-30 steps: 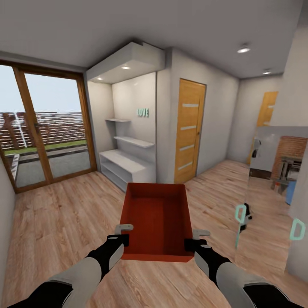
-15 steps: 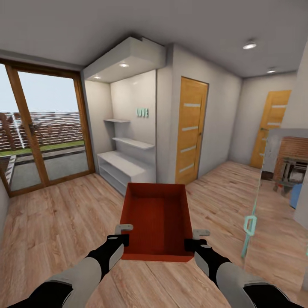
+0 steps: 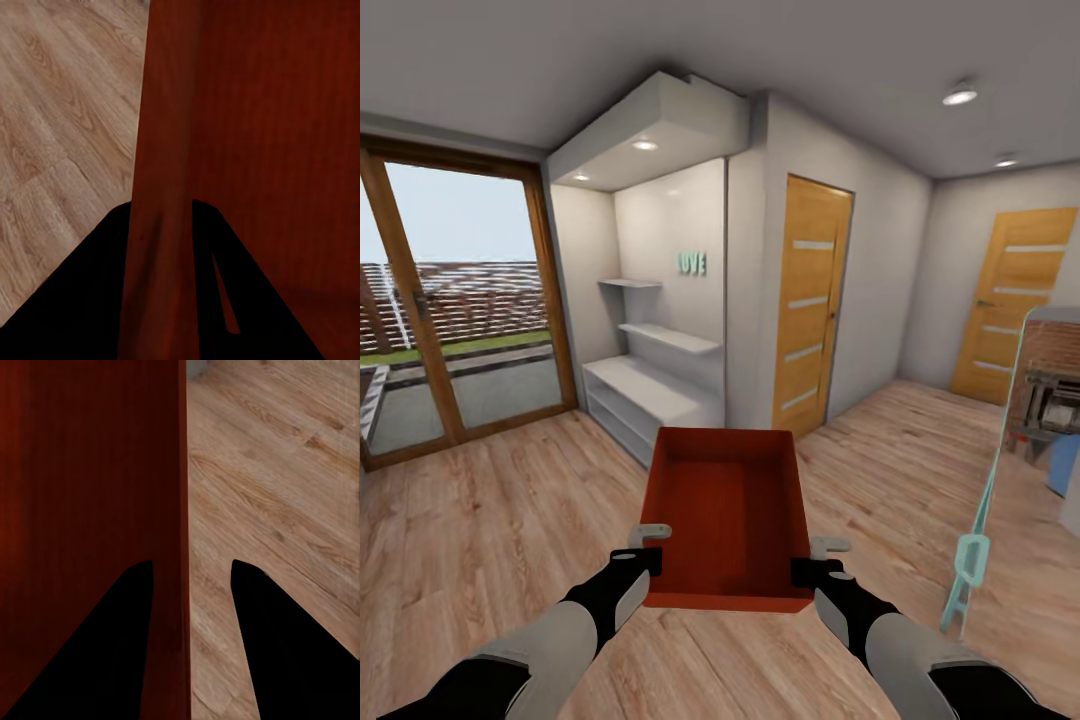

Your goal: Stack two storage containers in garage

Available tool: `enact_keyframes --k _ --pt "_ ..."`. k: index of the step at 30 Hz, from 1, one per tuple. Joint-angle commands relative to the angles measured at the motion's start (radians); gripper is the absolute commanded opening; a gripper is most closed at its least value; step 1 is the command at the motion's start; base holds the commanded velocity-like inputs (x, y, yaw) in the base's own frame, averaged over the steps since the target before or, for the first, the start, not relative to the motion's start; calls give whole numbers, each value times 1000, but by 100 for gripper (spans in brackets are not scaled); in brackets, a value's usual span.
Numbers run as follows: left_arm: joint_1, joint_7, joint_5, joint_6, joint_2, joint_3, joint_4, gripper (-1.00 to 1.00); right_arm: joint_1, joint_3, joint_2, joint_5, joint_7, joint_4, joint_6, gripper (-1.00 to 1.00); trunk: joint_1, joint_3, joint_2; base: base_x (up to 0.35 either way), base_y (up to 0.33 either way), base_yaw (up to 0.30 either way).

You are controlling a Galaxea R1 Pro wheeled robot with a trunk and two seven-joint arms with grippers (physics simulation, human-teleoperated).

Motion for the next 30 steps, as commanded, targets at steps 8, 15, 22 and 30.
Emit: enact_keyframes --k 8,15,22,30 --pt "0 19 -21 7 3 6 -6 -100 0 5 0 -16 -4 3 -1 -100 1 0 -1 322 0 0" --pt "0 19 -21 7 3 6 -6 -100 0 5 -1 -16 -4 3 -1 -100 1 0 -1 322 0 0" --pt "0 19 -21 7 3 6 -6 -100 0 5 2 -15 -4 3 4 -100 1 0 -1 322 0 -123" --pt "0 19 -21 6 3 6 -6 -100 0 5 2 -16 -3 3 4 -100 1 0 -1 322 0 -268"
